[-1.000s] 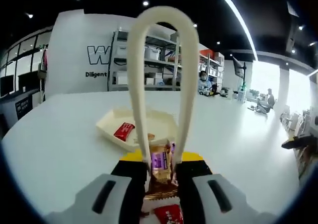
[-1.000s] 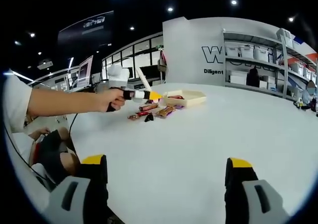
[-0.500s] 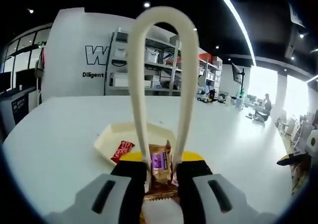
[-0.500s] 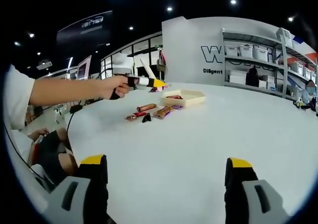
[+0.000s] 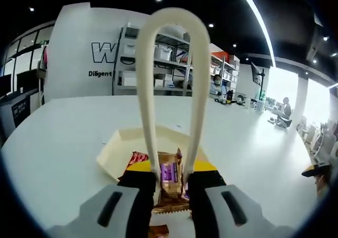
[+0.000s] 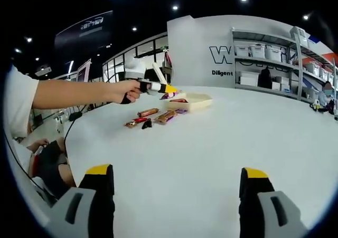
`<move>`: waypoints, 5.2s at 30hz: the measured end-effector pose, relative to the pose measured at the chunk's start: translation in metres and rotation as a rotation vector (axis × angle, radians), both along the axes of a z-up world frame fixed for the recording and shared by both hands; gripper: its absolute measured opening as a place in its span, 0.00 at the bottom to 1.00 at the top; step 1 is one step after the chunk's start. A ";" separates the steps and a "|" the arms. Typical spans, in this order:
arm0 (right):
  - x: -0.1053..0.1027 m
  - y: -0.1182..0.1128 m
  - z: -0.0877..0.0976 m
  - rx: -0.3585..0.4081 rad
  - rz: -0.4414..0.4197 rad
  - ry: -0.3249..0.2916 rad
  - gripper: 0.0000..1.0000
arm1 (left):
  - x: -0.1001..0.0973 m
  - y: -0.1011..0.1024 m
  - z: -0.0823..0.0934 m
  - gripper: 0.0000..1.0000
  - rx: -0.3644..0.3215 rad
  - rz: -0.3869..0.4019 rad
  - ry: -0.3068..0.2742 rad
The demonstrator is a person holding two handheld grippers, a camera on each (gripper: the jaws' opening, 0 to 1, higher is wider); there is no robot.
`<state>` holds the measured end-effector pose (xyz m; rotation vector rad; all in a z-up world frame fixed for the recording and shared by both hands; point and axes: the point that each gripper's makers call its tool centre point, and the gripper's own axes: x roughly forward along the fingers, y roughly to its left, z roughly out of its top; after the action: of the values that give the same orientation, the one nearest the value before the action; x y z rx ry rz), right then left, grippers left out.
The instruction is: Place the target food into the container with the food tongs after gripping and lifting it, then release it inside without dropping or visibly crushing the food.
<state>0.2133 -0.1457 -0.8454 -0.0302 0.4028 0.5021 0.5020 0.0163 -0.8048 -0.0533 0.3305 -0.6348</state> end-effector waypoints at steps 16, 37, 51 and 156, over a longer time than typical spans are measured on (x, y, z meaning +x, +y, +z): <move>0.014 -0.008 -0.017 -0.011 -0.014 0.043 0.97 | 0.032 -0.004 -0.021 0.23 0.046 -0.004 0.012; 0.012 -0.004 -0.010 -0.018 -0.018 0.033 0.98 | 0.022 -0.009 0.007 0.24 0.091 -0.041 -0.064; -0.003 0.009 0.005 -0.003 0.007 -0.015 0.98 | -0.038 -0.015 0.029 0.24 0.079 -0.091 -0.084; -0.033 0.012 0.005 -0.004 0.037 -0.021 0.94 | -0.091 -0.012 -0.043 0.29 0.224 0.097 0.165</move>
<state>0.1805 -0.1342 -0.8406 -0.0465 0.3828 0.5372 0.4114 0.0039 -0.8475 0.0930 0.5536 -0.4953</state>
